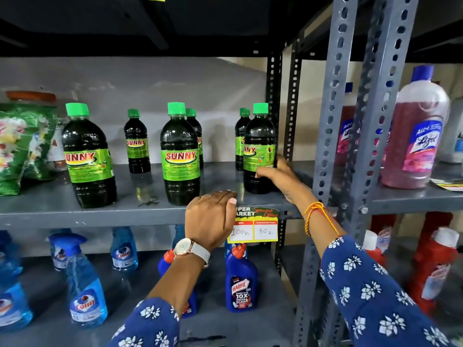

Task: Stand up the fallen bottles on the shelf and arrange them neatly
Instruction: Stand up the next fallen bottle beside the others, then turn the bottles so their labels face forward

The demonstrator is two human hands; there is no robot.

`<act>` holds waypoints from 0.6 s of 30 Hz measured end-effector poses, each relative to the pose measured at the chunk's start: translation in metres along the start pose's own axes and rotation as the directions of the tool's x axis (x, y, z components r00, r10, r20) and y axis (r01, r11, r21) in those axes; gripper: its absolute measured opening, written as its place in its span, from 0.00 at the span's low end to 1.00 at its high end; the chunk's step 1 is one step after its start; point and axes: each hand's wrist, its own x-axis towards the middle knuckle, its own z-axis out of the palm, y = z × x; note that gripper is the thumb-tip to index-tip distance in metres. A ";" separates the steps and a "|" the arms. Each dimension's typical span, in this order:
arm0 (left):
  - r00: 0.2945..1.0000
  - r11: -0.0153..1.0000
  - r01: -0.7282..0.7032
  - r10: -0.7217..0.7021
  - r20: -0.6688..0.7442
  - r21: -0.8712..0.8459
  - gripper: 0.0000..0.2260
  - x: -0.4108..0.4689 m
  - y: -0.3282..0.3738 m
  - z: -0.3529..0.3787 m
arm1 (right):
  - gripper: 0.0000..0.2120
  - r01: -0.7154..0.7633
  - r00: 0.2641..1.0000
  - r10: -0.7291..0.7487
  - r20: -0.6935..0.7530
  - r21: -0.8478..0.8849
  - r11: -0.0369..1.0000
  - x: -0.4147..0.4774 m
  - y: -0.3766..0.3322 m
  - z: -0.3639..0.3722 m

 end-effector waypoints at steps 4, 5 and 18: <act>1.000 1.000 -0.003 0.004 -0.020 0.003 0.20 0.000 0.000 0.001 | 0.16 0.058 0.998 -0.058 0.013 0.047 0.997 -0.006 -0.006 0.001; 1.000 1.000 -0.004 0.004 -0.026 0.006 0.20 0.000 0.000 0.002 | 0.16 0.070 0.997 -0.071 0.018 0.038 0.997 -0.006 -0.006 0.001; 0.998 1.000 0.001 0.000 -0.069 0.012 0.19 0.001 0.000 0.004 | 0.16 0.040 0.999 -0.040 0.036 -0.002 0.999 -0.005 -0.004 0.002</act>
